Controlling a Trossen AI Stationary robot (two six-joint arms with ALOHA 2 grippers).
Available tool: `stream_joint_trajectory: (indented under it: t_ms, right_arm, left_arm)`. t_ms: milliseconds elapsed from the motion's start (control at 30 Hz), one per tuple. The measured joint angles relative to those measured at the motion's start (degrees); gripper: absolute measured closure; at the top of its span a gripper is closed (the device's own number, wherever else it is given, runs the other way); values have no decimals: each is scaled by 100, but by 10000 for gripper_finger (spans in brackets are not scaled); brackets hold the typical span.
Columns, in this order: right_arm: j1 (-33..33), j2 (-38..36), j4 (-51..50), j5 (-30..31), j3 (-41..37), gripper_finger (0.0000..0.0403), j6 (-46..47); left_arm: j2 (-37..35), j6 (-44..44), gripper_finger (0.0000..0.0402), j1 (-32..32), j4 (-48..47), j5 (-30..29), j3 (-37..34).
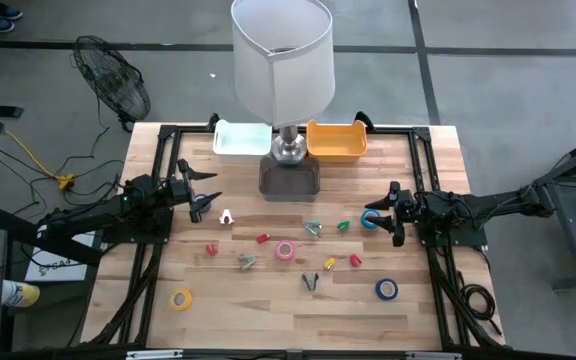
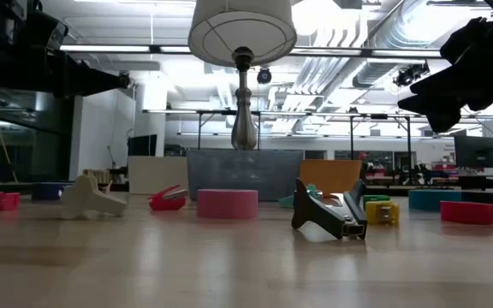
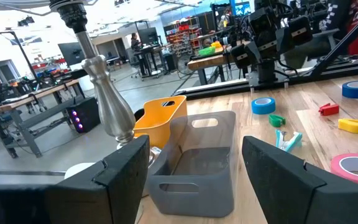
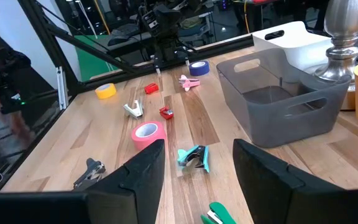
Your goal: Pick and place Stapler, Stapler remover, tape
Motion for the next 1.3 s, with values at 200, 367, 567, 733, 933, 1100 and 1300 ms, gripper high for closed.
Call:
stream_joint_trajectory:
  t_ms: [200, 367, 567, 733, 933, 1100, 1300]
  right_arm:
    - [-1, 0, 0, 0, 0, 222, -2]
    - [-1, -1, -1, 0, 0, 222, -2]
    - [0, 0, 0, 0, 1, 222, -2]
    - [-1, -2, -1, 0, 1, 222, -2]
    - [-1, -1, -1, 0, 0, 222, -2]
    - [-1, -1, -1, 0, 1, 222, -2]
    - [0, 0, 0, 0, 2, 222, -2]
  left_arm:
    - [-2, -1, 147, 0, 2, 1, 0]
    - [-2, 0, 147, 0, 0, 0, 0]
    - [-1, -1, 147, 0, 2, 1, 0]
    - [0, -2, 147, -2, 2, 2, 0]
    - [-2, 2, 147, 0, 0, 31, 0]
    - [-2, 0, 147, 0, -23, 100, 0]
    - [2, -9, 147, 0, -145, 354, 2]
